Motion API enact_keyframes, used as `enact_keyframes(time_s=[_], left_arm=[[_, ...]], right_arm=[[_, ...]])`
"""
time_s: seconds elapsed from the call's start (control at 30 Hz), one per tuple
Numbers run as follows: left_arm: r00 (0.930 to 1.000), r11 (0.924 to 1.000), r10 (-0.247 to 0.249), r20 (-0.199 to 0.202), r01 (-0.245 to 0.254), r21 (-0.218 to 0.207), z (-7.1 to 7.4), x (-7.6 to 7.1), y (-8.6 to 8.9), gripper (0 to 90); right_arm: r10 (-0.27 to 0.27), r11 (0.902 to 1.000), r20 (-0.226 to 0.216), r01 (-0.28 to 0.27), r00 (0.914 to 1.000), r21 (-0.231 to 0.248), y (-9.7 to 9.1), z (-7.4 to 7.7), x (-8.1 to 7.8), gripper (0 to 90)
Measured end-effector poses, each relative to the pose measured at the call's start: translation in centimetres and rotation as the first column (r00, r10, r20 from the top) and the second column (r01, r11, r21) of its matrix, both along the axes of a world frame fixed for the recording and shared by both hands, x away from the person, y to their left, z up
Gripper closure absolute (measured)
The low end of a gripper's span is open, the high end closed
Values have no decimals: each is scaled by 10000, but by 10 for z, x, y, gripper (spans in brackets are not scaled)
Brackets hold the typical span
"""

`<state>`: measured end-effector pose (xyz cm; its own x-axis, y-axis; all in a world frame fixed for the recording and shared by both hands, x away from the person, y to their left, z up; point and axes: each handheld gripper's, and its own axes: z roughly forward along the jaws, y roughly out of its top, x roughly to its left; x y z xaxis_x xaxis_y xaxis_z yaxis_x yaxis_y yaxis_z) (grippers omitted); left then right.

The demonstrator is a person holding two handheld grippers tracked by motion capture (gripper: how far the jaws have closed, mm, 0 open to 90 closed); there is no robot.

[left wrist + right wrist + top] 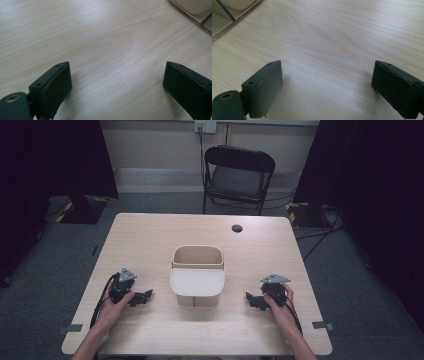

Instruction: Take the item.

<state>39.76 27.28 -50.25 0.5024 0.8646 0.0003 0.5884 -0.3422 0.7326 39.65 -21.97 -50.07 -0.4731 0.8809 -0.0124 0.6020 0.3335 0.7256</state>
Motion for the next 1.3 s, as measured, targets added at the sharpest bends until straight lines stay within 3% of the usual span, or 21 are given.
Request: enact_keyframes(time_s=[0.43, 0.5, 0.7, 0.93, 1.0, 1.17, 1.3], left_arm=[[10000, 10000, -16, -33, 16, 76, 2, -1, 2, 112], [9999, 9998, 113, 3, -113, -161, 2, -1, 3, 166], [9997, 9981, 255, 33, -253, -561, 6, -2, 7, 160], [9996, 9959, -34, 265, 58, -906, 13, -5, 6, 158], [9990, 9927, -230, 370, 272, -1174, 15, -6, 4, 157], [9948, 9859, -826, 598, 903, -1407, 20, -10, 0, 157], [9919, 9828, -1002, 778, 1109, -1478, 24, -12, -3, 159]], right_arm=[[-1, 10000, 1, 1, 10000, 0, 0, 0, 0, 94], [-1, 10000, 0, 1, 10000, 2, 0, 0, 0, 94], [-3, 10000, 1, 3, 10000, 1, 0, 0, 0, 94], [-2, 10000, 1, 2, 10000, 0, 0, 0, 0, 94], [-4, 10000, 0, 4, 10000, 1, 0, 0, 0, 94], [-4, 10000, 0, 4, 10000, 4, 0, 0, 0, 94], [-2, 10000, 1, 2, 10000, 1, 0, 0, 0, 94]])
